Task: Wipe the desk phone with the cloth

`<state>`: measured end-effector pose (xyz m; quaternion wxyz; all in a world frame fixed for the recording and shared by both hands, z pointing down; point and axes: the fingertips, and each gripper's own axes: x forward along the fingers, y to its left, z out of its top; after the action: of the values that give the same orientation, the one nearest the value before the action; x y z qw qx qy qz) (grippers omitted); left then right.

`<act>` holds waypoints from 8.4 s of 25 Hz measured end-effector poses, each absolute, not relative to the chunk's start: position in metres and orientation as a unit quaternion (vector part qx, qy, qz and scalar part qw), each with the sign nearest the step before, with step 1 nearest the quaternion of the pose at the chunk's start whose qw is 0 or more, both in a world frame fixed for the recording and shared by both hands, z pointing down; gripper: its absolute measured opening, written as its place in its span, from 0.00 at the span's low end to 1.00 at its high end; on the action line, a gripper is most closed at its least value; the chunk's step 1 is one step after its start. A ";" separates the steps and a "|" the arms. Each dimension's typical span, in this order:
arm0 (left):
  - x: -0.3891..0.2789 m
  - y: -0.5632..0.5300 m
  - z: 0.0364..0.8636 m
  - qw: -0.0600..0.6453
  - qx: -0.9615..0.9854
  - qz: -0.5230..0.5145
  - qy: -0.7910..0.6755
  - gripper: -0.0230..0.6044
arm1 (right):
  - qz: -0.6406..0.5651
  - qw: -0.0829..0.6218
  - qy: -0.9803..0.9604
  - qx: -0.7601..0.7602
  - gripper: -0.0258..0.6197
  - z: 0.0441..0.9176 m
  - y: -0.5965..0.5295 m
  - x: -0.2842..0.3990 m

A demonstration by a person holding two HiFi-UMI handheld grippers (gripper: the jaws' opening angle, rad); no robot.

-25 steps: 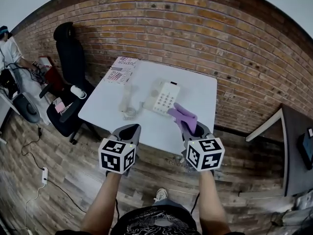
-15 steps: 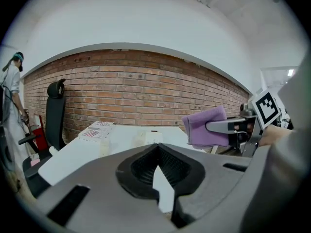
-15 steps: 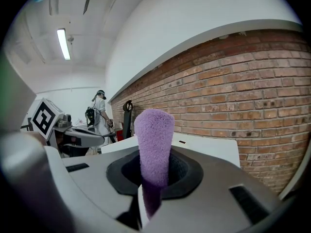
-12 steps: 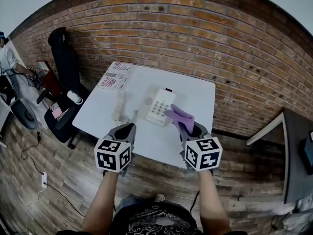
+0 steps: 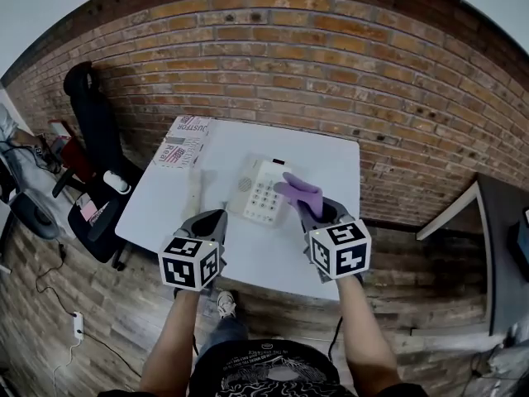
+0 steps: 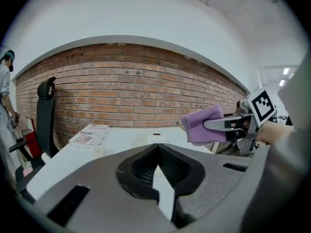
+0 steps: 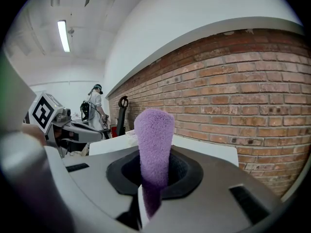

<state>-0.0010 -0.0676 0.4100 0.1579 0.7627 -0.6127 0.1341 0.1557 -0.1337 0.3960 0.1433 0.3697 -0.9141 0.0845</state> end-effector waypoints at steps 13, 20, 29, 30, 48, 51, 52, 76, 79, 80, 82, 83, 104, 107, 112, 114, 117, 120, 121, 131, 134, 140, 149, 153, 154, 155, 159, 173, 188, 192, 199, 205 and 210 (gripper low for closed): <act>-0.060 -0.155 0.436 0.171 0.801 0.151 -0.553 0.05 | 0.047 0.225 -0.877 0.422 0.11 0.417 -0.237 0.115; -0.080 -0.190 0.447 0.183 0.823 0.150 -0.516 0.05 | 0.036 0.276 -0.852 0.443 0.11 0.430 -0.280 0.096; -0.088 -0.220 0.461 0.200 0.856 0.147 -0.454 0.05 | 0.001 0.371 -0.807 0.459 0.11 0.456 -0.320 0.077; -0.087 -0.221 0.464 0.202 0.860 0.147 -0.446 0.05 | 0.001 0.380 -0.804 0.458 0.11 0.461 -0.323 0.074; -0.081 -0.208 0.490 0.213 0.886 0.165 -0.378 0.05 | 0.049 0.424 -0.793 0.434 0.11 0.518 -0.307 0.036; -0.079 -0.203 0.490 0.215 0.885 0.165 -0.380 0.05 | 0.054 0.424 -0.797 0.427 0.11 0.522 -0.297 0.033; -0.078 -0.202 0.489 0.215 0.884 0.164 -0.380 0.05 | 0.056 0.423 -0.798 0.425 0.11 0.523 -0.294 0.033; -0.077 -0.139 0.474 0.218 0.848 0.154 -0.457 0.05 | 0.081 0.409 -0.833 0.364 0.11 0.540 -0.213 0.032; -0.077 -0.128 0.471 0.216 0.844 0.152 -0.466 0.05 | 0.079 0.411 -0.836 0.355 0.11 0.543 -0.202 0.033; -0.077 -0.124 0.471 0.216 0.843 0.152 -0.468 0.05 | 0.078 0.411 -0.837 0.352 0.11 0.544 -0.197 0.033; -0.078 -0.117 0.471 0.216 0.840 0.152 -0.473 0.05 | 0.075 0.411 -0.841 0.344 0.11 0.548 -0.190 0.032; -0.078 -0.113 0.471 0.216 0.839 0.152 -0.476 0.05 | 0.075 0.410 -0.842 0.342 0.11 0.550 -0.187 0.031; -0.074 -0.074 0.471 0.220 0.826 0.147 -0.497 0.05 | 0.102 0.418 -0.856 0.288 0.11 0.564 -0.121 0.028; -0.076 -0.078 0.470 0.217 0.827 0.147 -0.497 0.05 | 0.091 0.410 -0.858 0.296 0.11 0.550 -0.128 0.031; -0.074 -0.091 0.465 0.210 0.833 0.146 -0.491 0.05 | 0.070 0.393 -0.857 0.326 0.11 0.519 -0.156 0.043; -0.073 -0.097 0.463 0.208 0.835 0.146 -0.488 0.05 | 0.062 0.390 -0.855 0.335 0.11 0.507 -0.167 0.047; -0.074 -0.109 0.460 0.205 0.838 0.147 -0.484 0.05 | 0.051 0.387 -0.852 0.348 0.11 0.490 -0.185 0.051; -0.077 -0.120 0.459 0.203 0.841 0.147 -0.480 0.05 | 0.039 0.386 -0.850 0.357 0.11 0.477 -0.203 0.053; -0.078 -0.123 0.460 0.203 0.841 0.148 -0.479 0.05 | 0.036 0.386 -0.849 0.360 0.11 0.473 -0.209 0.053; -0.103 -0.157 0.469 0.208 0.846 0.154 -0.467 0.05 | 0.008 0.392 -0.842 0.372 0.11 0.457 -0.273 0.024; -0.110 -0.170 0.473 0.209 0.848 0.158 -0.461 0.05 | 0.002 0.397 -0.838 0.376 0.11 0.461 -0.292 0.012; -0.124 -0.193 0.480 0.210 0.852 0.162 -0.451 0.05 | -0.014 0.418 -0.827 0.375 0.11 0.476 -0.318 -0.009; -0.132 -0.207 0.487 0.220 0.853 0.160 -0.446 0.05 | 0.006 0.430 -0.830 0.355 0.11 0.500 -0.316 -0.028; -0.131 -0.203 0.490 0.224 0.852 0.158 -0.446 0.05 | 0.020 0.430 -0.833 0.347 0.11 0.513 -0.306 -0.032; -0.130 -0.202 0.490 0.225 0.852 0.157 -0.446 0.05 | 0.022 0.431 -0.834 0.345 0.11 0.515 -0.303 -0.033; -0.130 -0.200 0.490 0.225 0.851 0.157 -0.448 0.05 | 0.023 0.432 -0.834 0.342 0.11 0.516 -0.300 -0.033; -0.131 -0.191 0.491 0.229 0.847 0.157 -0.454 0.05 | 0.029 0.431 -0.837 0.335 0.11 0.522 -0.287 -0.036; -0.129 -0.152 0.487 0.232 0.832 0.149 -0.482 0.05 | 0.040 0.436 -0.850 0.294 0.11 0.539 -0.234 -0.040; -0.125 -0.100 0.484 0.240 0.812 0.138 -0.513 0.05 | 0.052 0.446 -0.857 0.254 0.11 0.560 -0.174 -0.036; -0.125 -0.087 0.487 0.244 0.807 0.137 -0.520 0.05 | 0.054 0.448 -0.858 0.247 0.11 0.563 -0.161 -0.035; -0.119 -0.070 0.489 0.245 0.804 0.136 -0.523 0.05 | 0.058 0.446 -0.862 0.235 0.11 0.569 -0.138 -0.034; -0.114 -0.065 0.492 0.246 0.804 0.139 -0.523 0.05 | 0.054 0.441 -0.866 0.228 0.11 0.571 -0.128 -0.032; -0.110 -0.075 0.491 0.243 0.809 0.142 -0.516 0.05 | 0.044 0.433 -0.868 0.240 0.11 0.553 -0.136 -0.025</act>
<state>-0.1099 -0.0750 0.4912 0.2429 0.8088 -0.5163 0.1421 -0.0249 -0.1364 0.5533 0.4326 0.2404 -0.8678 0.0438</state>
